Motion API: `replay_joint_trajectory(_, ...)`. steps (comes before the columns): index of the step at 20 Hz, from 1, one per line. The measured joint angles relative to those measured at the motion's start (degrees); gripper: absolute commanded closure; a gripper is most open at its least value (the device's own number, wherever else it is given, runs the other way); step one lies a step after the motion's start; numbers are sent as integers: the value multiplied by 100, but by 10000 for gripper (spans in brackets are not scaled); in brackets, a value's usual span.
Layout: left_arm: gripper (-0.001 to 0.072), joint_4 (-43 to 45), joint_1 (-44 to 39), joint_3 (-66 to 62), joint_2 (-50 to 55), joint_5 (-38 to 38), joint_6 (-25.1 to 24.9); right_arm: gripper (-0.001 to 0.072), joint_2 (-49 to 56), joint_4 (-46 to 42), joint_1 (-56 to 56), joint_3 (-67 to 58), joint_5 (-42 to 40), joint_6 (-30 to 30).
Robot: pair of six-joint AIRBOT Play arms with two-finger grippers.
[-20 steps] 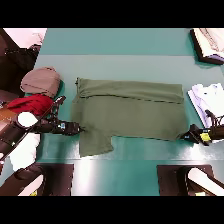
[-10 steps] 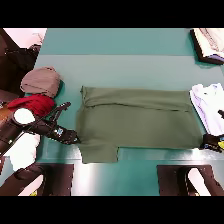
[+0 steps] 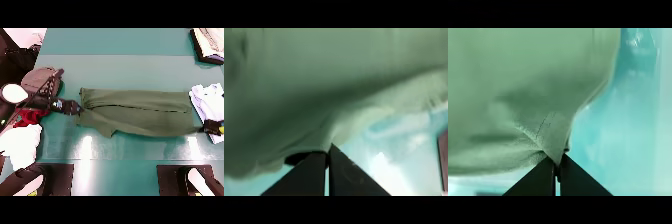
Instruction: Fold the shirts.
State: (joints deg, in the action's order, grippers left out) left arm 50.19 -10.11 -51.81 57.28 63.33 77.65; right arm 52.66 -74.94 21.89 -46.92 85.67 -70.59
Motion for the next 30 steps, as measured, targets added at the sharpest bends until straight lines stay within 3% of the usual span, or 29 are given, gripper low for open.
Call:
replay_joint_trajectory(15, 677, 33, 11, -1744, 2555, -1921, -109, 689, 2944, 857, -579, -2549, -848, -297)
replay_joint_trajectory(16, 460, 35, 11, -1766, 2612, -2037, -57, 605, 3064, 933, -579, -2634, -925, -302)
replay_joint_trajectory(17, 146, 33, 11, -1784, 2647, -2140, 24, 368, 3171, 1012, -581, -2704, -1001, -319)
replay_joint_trajectory(18, 35, 22, 11, -1794, 2673, -2234, 105, 236, 3276, 1119, -581, -2778, -1088, -319)
replay_joint_trajectory(22, 45, -68, 15, -1832, 2712, -2262, 262, 240, 3576, 1641, -535, -3086, -1209, -254)
replay_joint_trajectory(24, 477, -94, 13, -1888, 2702, -2081, 299, 239, 3630, 1757, -407, -3182, -1021, -101)
replay_joint_trajectory(25, 657, -109, 13, -1912, 2695, -1943, 306, 239, 3646, 1792, -313, -3209, -887, -35)
replay_joint_trajectory(27, 679, -116, 9, -1947, 2686, -1644, 280, 220, 3670, 1847, -61, -3220, -627, 101)
replay_joint_trajectory(28, 679, -120, 7, -1956, 2684, -1517, 254, 148, 3679, 1880, 76, -3171, -509, 160)
replay_joint_trajectory(30, 679, -133, 0, -1967, 2682, -1327, 203, 129, 3689, 1910, 313, -2970, -382, 313)
